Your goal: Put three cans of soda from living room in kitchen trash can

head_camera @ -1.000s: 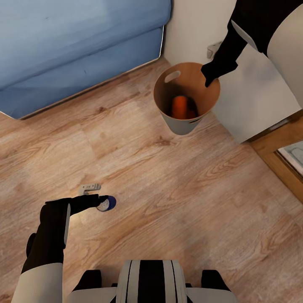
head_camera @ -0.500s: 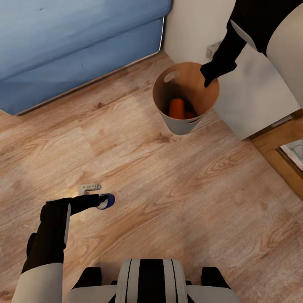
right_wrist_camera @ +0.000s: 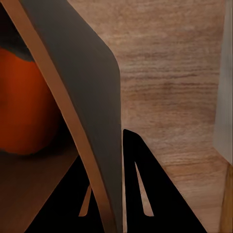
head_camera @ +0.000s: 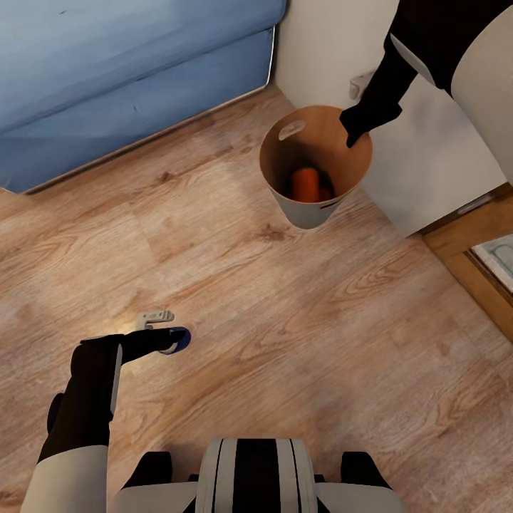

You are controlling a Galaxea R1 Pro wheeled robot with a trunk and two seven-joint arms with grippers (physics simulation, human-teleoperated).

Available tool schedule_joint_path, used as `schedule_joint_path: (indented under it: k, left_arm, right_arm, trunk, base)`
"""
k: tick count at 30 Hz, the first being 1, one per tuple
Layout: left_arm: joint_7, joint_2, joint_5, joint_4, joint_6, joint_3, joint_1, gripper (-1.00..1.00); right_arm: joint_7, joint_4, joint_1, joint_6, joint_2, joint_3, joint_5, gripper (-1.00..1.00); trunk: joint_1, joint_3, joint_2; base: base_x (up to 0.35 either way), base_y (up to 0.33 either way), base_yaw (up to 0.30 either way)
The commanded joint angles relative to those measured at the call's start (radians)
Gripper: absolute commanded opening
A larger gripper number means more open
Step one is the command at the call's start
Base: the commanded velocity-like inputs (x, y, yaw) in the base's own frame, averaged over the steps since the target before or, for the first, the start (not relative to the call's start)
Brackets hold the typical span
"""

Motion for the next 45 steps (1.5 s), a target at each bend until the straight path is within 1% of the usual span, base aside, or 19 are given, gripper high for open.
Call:
schedule_joint_path:
  k: [1,9,15,20,45]
  left_arm:
    - [0.0,0.0,0.0,0.0,0.0,0.0,0.0,1.0]
    - [0.0,0.0,0.0,0.0,0.0,0.0,0.0,1.0]
    - [0.0,0.0,0.0,0.001,0.001,0.0,0.0,1.0]
    - [0.0,0.0,0.0,0.0,0.001,0.0,0.0,1.0]
    - [-0.001,0.0,0.001,0.001,-0.001,0.001,0.0,1.0]
  right_arm:
    - [0.003,0.0,0.0,0.003,0.0,-0.006,-0.008,-1.0]
    - [0.003,0.0,0.0,0.003,0.0,-0.005,-0.008,-1.0]
    - [0.003,0.0,0.0,0.003,0.0,-0.005,-0.008,-1.0]
    - [0.003,0.0,0.0,0.003,0.0,-0.005,-0.008,-1.0]
    - [0.003,0.0,0.0,0.003,-0.001,-0.005,-0.008,-1.0]
  trunk:
    - [0.0,0.0,0.0]
    - [0.0,0.0,0.0]
    - [0.0,0.0,0.0]
    - [0.0,0.0,0.0]
    - [0.0,0.0,0.0]
  base:
    - [0.0,0.0,0.0]
    - [-0.01,0.0,0.0]
    - [-0.174,0.0,0.0]
    - [-0.047,0.0,0.0]
    - [0.022,0.0,0.0]
